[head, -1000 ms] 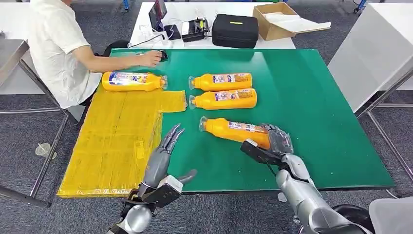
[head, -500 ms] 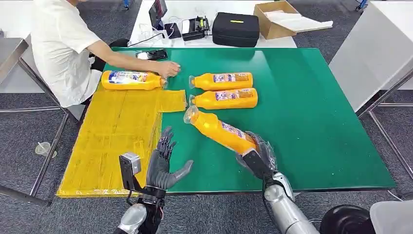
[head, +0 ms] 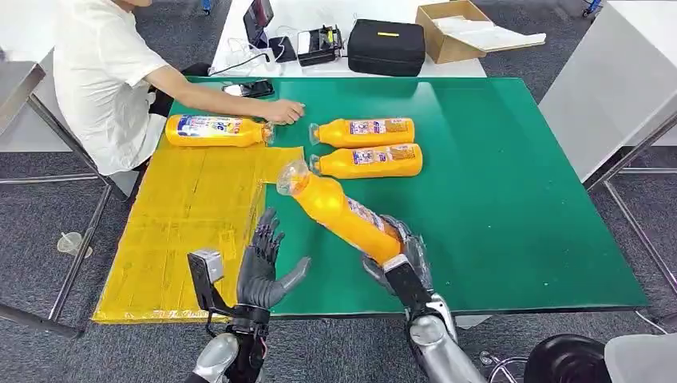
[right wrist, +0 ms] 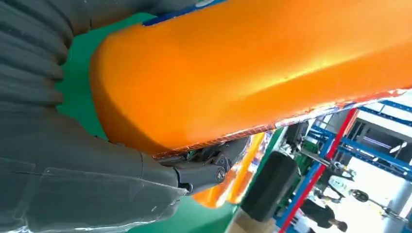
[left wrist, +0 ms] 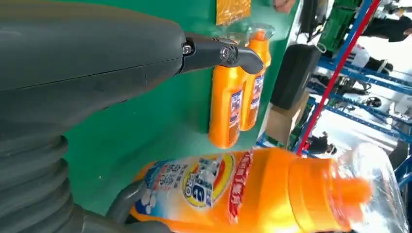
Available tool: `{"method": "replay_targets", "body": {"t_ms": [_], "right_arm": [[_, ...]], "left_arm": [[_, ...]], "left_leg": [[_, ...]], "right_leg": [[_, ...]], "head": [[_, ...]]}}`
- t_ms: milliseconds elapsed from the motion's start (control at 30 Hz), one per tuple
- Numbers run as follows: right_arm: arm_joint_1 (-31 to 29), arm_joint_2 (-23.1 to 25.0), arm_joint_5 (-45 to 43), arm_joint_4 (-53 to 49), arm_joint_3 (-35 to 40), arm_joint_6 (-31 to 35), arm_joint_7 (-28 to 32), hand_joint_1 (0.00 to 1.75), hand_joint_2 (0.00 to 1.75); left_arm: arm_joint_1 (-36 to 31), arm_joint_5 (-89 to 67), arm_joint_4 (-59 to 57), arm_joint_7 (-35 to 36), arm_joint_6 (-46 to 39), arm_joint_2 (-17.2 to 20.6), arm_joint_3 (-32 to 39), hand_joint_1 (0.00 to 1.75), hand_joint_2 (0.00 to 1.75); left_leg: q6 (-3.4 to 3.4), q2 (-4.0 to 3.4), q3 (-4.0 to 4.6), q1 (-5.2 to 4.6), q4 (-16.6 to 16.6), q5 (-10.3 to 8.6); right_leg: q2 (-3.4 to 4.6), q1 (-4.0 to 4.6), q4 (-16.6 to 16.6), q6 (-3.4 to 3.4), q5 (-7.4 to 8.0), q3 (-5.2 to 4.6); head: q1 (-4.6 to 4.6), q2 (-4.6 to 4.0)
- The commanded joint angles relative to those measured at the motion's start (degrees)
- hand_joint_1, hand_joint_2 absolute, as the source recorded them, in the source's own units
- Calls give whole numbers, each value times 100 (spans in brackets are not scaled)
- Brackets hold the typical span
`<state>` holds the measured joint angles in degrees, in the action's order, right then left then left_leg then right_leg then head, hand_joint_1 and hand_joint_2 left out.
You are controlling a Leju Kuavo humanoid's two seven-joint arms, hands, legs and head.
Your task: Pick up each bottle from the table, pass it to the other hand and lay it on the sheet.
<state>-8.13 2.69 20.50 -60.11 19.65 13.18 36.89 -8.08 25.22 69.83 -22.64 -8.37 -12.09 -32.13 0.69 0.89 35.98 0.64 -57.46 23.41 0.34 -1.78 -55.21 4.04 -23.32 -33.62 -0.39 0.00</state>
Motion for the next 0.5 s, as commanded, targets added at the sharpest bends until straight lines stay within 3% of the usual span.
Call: {"method": "replay_targets", "body": {"t_ms": [33, 367, 500], "right_arm": [[-383, 115, -19, 682, 764, -216, 37, 175, 175], [-410, 124, -23, 737, 790, -219, 33, 175, 175], [-500, 167, 61, 927, 951, -242, 33, 175, 175]], "left_arm": [[-168, 178, -32, 18, 172, 162, -121, 0, 175], [-179, 192, -33, 17, 192, 163, -127, 0, 175], [-213, 216, -6, -1, 259, 154, -158, 0, 175]], "left_leg": [[-1, -17, -14, 4, 1, 7], [0, -20, -37, 4, -5, 20], [-1, -10, -10, 2, 1, 5]], "right_leg": [[11, 6, 4, -15, -1, 12], [6, 10, 0, -32, -14, 37], [3, 4, 3, -15, -3, 9]], "head": [[0, 0], [0, 0], [0, 0]]}}
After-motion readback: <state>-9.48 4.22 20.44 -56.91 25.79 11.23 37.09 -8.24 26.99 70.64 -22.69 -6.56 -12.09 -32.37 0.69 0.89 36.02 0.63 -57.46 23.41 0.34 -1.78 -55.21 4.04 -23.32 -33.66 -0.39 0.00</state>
